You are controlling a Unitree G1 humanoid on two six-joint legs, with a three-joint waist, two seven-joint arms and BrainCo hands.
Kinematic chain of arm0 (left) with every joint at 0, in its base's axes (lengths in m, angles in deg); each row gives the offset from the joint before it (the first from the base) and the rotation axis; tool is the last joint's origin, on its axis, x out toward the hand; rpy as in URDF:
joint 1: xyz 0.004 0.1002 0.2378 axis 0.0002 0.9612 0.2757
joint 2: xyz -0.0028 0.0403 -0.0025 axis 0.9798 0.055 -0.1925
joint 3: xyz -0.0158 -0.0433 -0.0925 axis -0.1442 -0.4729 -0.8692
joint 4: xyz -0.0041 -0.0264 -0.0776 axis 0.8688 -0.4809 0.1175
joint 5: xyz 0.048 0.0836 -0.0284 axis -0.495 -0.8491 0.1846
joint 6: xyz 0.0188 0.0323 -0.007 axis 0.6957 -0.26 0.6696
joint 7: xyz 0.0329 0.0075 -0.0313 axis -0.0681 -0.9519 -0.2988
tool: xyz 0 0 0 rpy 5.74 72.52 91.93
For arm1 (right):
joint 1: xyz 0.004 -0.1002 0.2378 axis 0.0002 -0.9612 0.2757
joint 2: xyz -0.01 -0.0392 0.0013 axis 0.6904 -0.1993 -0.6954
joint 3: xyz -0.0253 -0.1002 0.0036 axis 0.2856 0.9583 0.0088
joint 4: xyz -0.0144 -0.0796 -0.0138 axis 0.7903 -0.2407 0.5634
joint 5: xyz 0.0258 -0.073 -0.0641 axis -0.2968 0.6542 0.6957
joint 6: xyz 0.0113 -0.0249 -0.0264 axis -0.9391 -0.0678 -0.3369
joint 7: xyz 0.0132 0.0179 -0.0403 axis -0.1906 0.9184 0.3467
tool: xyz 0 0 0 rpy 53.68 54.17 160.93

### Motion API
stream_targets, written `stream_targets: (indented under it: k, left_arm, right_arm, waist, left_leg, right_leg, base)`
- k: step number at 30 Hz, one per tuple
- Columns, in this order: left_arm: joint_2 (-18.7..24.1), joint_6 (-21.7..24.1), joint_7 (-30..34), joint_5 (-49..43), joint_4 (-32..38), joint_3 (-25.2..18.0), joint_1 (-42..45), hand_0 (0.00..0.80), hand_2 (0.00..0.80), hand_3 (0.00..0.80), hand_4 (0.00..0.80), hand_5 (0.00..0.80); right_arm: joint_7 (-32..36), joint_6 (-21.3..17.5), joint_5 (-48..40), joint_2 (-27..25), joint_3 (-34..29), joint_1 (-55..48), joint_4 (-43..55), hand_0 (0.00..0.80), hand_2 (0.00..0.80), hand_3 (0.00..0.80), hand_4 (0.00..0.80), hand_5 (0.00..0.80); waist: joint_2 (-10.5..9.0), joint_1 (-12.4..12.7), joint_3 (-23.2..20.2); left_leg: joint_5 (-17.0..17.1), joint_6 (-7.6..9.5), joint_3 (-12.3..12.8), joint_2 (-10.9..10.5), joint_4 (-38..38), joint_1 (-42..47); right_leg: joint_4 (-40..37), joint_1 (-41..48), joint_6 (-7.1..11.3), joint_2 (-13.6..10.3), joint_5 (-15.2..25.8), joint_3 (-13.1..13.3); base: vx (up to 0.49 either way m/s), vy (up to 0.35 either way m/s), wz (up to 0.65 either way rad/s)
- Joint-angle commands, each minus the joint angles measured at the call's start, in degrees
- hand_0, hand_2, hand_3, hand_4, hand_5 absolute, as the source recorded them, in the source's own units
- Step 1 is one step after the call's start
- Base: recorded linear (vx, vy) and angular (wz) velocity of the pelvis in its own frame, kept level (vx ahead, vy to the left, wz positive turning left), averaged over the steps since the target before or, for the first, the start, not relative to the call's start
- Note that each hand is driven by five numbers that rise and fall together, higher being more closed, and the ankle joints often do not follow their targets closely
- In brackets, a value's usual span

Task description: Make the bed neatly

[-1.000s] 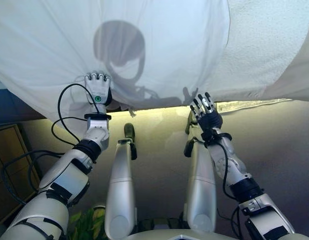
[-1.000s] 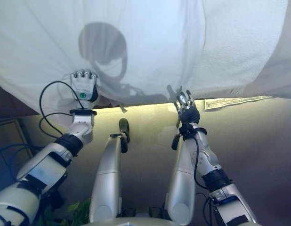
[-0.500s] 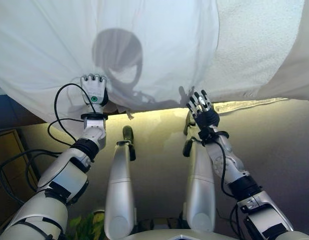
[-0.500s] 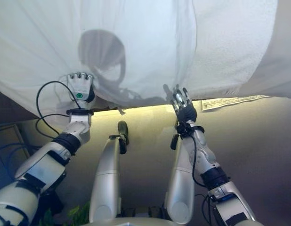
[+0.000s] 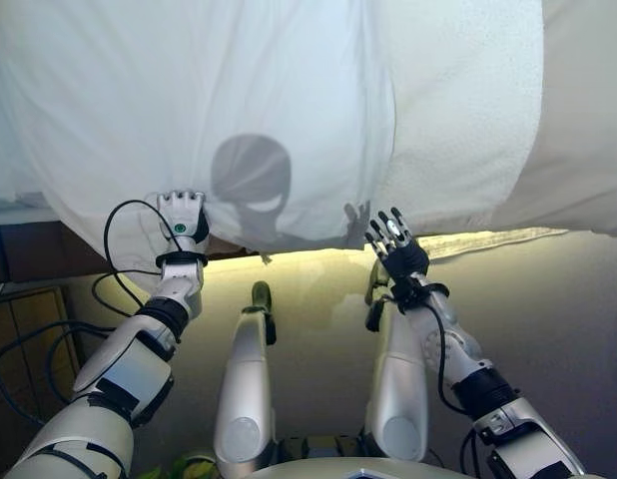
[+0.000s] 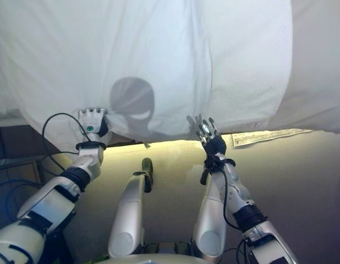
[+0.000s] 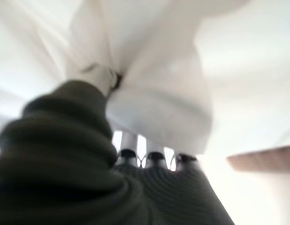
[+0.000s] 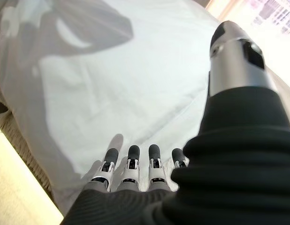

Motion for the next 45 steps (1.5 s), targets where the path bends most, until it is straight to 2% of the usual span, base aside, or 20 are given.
stream_targets:
  k: [1,5,8,12,14,15,20,26,32,38,45]
  left_arm:
    - [2.63,1.53,-2.76,6.21,-2.68,-5.88,2.18,0.000,0.000,0.000,0.000,0.000]
    - [1.30,1.88,-4.24,6.20,-1.11,-5.81,3.02,0.000,0.000,0.000,0.000,0.000]
    - [-1.30,1.03,-6.16,5.99,-1.42,-5.08,3.86,0.000,0.000,0.000,0.000,0.000]
    - [-5.01,1.25,-7.48,8.18,-3.37,-3.20,3.38,0.000,0.000,0.000,0.000,0.000]
    - [-6.07,1.59,-8.15,8.37,-3.79,-2.94,3.10,0.000,0.000,0.000,0.000,0.000]
    - [-6.66,1.61,-8.63,8.61,-3.89,-2.83,3.15,0.000,0.000,0.000,0.000,0.000]
    - [-8.59,2.38,-12.83,11.10,-4.46,-2.54,2.99,0.000,0.000,0.000,0.000,0.000]
    - [-9.58,3.42,-16.25,13.55,-3.28,-2.68,1.61,0.000,0.000,0.000,0.000,0.000]
    - [-10.74,2.32,-15.76,15.26,-3.25,-2.00,-0.89,0.000,0.000,0.000,0.000,0.000]
    - [-10.10,1.98,-16.19,16.55,-2.58,-1.79,-2.27,0.000,0.000,0.000,0.000,0.000]
    - [-9.31,0.02,-19.01,21.36,-3.21,-1.89,-3.84,0.000,0.000,0.000,0.000,0.000]
  right_arm:
    - [0.56,-3.82,0.79,-0.65,-1.26,-1.11,3.38,0.000,0.000,0.000,0.000,0.000]
    - [-1.00,-3.95,1.13,-0.66,-0.97,-0.72,4.90,0.000,0.000,0.000,0.000,0.000]
    - [-3.23,-4.56,2.85,0.90,0.02,0.16,4.75,0.000,0.000,0.000,0.000,0.000]
    - [-5.94,-5.44,5.25,2.99,1.26,3.98,0.60,0.000,0.000,0.000,0.000,0.000]
    - [-6.24,-5.46,5.69,3.42,1.59,5.12,-0.82,0.000,0.000,0.000,0.000,0.000]
    - [-6.39,-5.52,5.97,3.65,1.80,5.41,-1.38,0.000,0.000,0.000,0.000,0.000]
    - [-6.99,-6.01,6.81,3.37,2.51,6.89,-3.39,0.000,0.000,0.000,0.000,0.000]
    - [-8.04,-7.06,7.84,3.15,3.68,8.07,-4.49,0.000,0.000,0.000,0.000,0.000]
    - [-10.18,-7.76,8.95,3.86,4.56,10.40,-5.66,0.000,0.000,0.000,0.000,0.000]
    - [-9.04,-7.92,9.09,3.46,4.72,11.85,-6.19,0.000,0.000,0.000,0.000,0.000]
    - [-6.52,-6.14,8.44,1.75,5.09,13.88,-6.70,0.000,0.000,0.000,0.000,0.000]
  waist:
    - [2.72,2.45,0.26]
    - [2.75,2.63,0.26]
    - [2.83,2.38,0.26]
    - [4.15,2.11,0.26]
    - [4.57,1.99,0.26]
    - [5.00,2.23,0.25]
    - [6.41,1.74,0.25]
    - [7.64,1.37,0.25]
    - [7.45,1.03,0.26]
    - [6.77,0.59,0.26]
    - [7.02,-0.65,0.26]
  left_leg:
    - [12.42,1.76,-2.03,-1.05,-7.04,-4.41]
    - [12.76,1.78,-2.45,-1.40,-7.76,-6.06]
    - [12.68,1.97,-2.38,-1.77,-7.64,-6.46]
    - [12.63,1.78,-1.53,-2.30,-7.50,-6.06]
    - [12.52,1.66,-1.18,-2.32,-7.28,-5.96]
    - [10.74,1.37,-1.19,-1.85,-6.67,-5.16]
    - [10.97,1.10,-0.41,-2.12,-6.20,-5.61]
    - [10.95,0.74,0.19,-2.78,-5.23,-7.24]
    - [10.82,0.67,0.25,-2.91,-2.06,-12.72]
    - [10.70,0.75,0.64,-2.05,1.68,-18.80]
    - [11.67,0.47,1.56,-0.54,4.94,-24.00]
  right_leg:
    - [-0.80,-2.23,7.35,-3.12,8.06,0.20]
    - [-1.82,-3.76,7.43,-2.79,8.45,0.18]
    - [-2.32,-4.18,7.23,-2.80,8.57,0.16]
    - [-2.09,-4.53,7.27,-4.25,8.63,0.40]
    - [-1.93,-4.67,7.30,-4.65,8.61,0.70]
    - [-0.82,-4.27,7.76,-4.38,6.86,1.14]
    - [0.24,-5.25,7.61,-5.11,6.47,2.37]
    - [0.73,-7.06,7.52,-5.40,6.51,3.88]
    - [2.06,-12.21,7.57,-4.66,7.65,5.53]
    - [3.47,-17.56,7.65,-3.75,9.22,6.79]
    - [6.35,-22.85,7.45,-2.96,9.07,8.55]
  base:
    - [-0.040,0.024,0.12]
    - [-0.042,0.014,0.10]
    - [0.016,0.052,0.02]
    - [0.036,0.121,0.07]
    - [0.061,0.085,0.03]
    - [0.097,0.055,-0.02]
    - [0.035,0.103,0.02]
    - [0.011,0.074,-0.03]
    - [-0.001,0.032,0.04]
    - [-0.004,0.004,-0.02]
    - [-0.009,0.054,-0.08]
